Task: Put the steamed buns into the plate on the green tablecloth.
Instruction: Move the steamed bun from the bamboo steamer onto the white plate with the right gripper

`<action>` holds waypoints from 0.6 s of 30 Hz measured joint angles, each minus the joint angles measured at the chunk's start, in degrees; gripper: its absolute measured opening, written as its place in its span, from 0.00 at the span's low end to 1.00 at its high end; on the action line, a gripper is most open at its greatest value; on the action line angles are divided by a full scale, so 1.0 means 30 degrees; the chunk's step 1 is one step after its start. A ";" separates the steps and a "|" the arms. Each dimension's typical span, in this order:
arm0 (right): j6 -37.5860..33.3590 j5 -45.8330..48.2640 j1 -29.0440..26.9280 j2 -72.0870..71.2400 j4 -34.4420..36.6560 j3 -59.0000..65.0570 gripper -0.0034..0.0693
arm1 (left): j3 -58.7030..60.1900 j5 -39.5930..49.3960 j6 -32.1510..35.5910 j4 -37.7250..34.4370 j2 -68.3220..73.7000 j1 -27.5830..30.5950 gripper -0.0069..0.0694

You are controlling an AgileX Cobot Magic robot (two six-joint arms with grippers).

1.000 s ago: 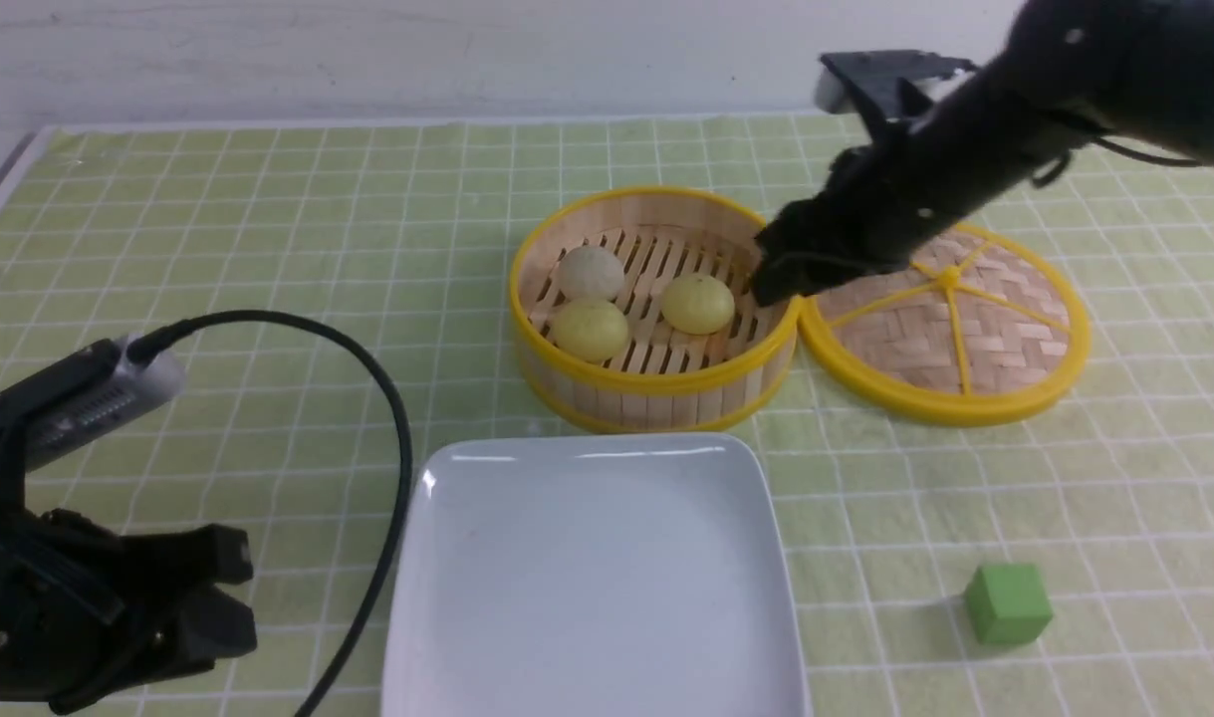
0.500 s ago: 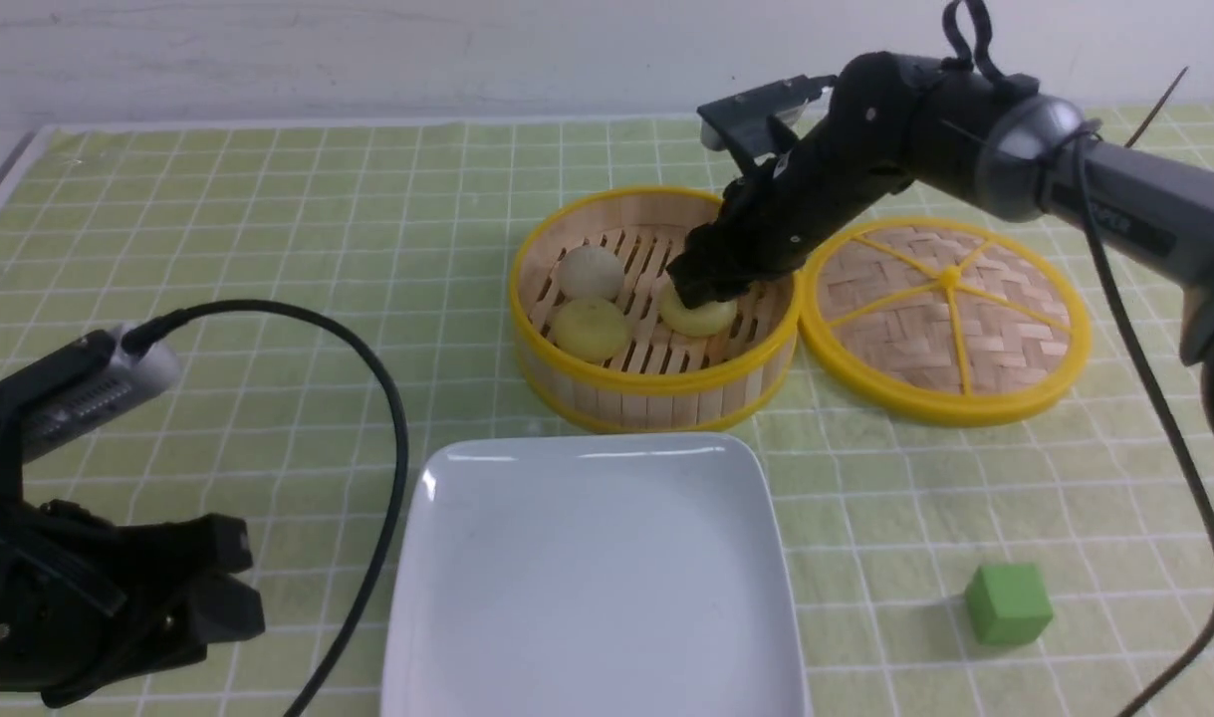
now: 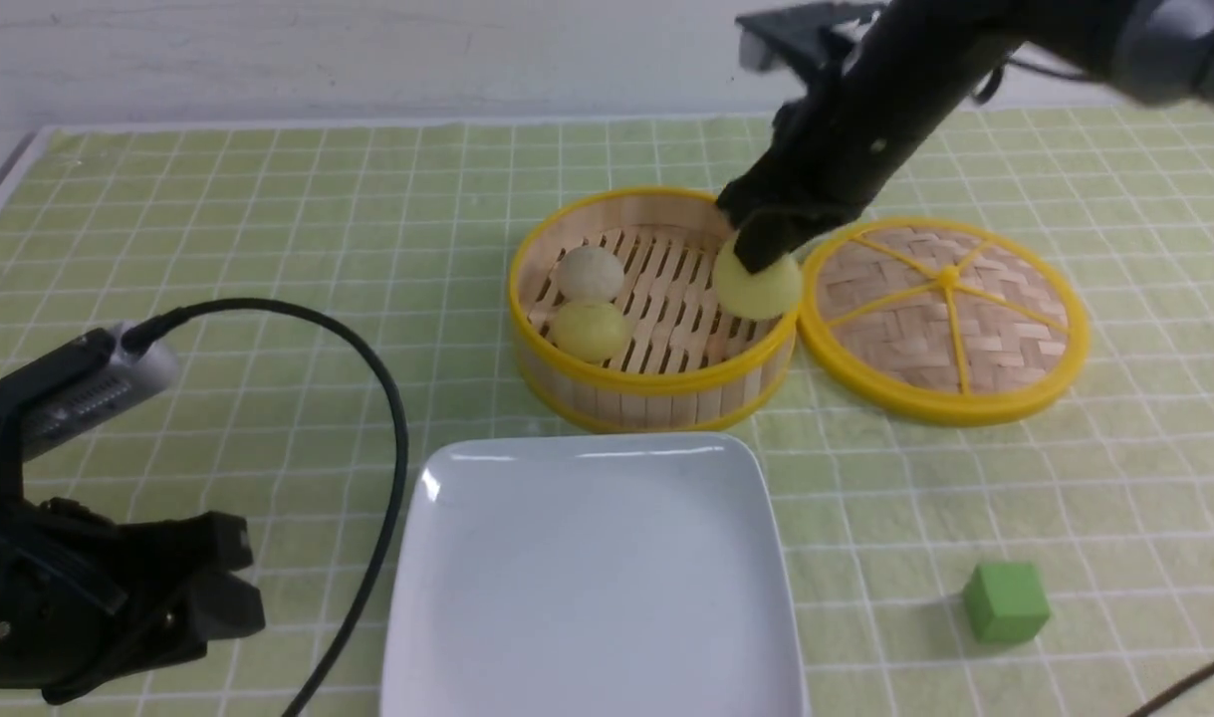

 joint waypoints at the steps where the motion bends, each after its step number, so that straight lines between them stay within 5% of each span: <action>1: 0.0000 0.0047 0.0018 -0.0207 0.0000 0.0072 0.07 | 0.0000 -0.0039 0.0000 0.0000 0.0000 0.0000 0.48; 9: -0.0568 -0.0276 0.1988 -0.3909 0.2777 0.7552 0.07 | 0.0000 -0.0742 0.0000 -0.0061 0.0000 0.0000 0.48; 15: -0.0568 -0.5904 0.3990 -0.2976 0.2106 1.1123 0.12 | 0.0000 -0.0742 0.0000 -0.0076 0.0000 0.0000 0.48; 18: -0.0320 -0.8931 0.4570 -0.1796 0.1704 1.1711 0.24 | 0.0000 -0.0744 0.0000 -0.0076 0.0000 0.0000 0.48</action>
